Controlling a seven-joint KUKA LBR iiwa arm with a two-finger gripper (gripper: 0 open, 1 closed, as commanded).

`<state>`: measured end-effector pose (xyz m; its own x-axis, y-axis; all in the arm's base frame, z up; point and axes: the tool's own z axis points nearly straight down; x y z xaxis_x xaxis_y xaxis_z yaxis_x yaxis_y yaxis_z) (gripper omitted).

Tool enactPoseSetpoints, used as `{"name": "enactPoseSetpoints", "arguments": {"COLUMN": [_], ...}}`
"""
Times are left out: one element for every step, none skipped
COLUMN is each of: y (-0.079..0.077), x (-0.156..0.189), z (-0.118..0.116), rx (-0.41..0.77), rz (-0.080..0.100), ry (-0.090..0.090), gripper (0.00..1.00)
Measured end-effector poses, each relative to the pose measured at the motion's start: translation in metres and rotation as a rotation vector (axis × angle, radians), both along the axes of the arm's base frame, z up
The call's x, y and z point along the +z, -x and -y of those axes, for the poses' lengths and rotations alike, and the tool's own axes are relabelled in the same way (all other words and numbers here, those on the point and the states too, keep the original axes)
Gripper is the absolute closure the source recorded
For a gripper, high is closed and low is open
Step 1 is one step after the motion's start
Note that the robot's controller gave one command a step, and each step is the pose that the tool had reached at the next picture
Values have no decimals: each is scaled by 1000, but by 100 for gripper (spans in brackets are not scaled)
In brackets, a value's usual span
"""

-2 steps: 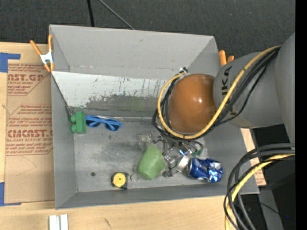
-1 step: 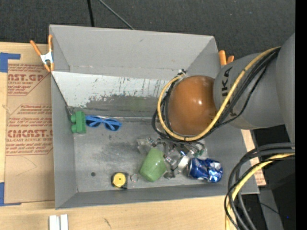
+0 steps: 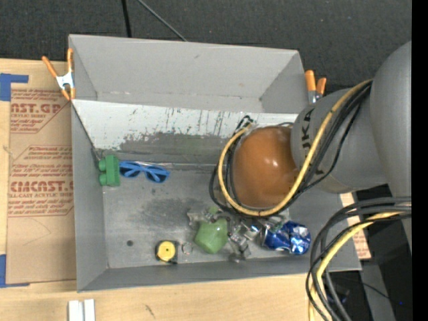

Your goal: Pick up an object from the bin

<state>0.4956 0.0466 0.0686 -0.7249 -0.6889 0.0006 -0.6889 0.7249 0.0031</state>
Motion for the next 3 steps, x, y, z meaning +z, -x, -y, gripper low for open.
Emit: {"name": "enactPoseSetpoints", "arguments": {"y": [0, 0, -2], "x": [0, 0, 125], "z": [-1, -1, -2], "rx": [-1, -1, -2], "rz": [1, 1, 11], "ry": [-2, -2, 0], "gripper": [0, 100, 100]}}
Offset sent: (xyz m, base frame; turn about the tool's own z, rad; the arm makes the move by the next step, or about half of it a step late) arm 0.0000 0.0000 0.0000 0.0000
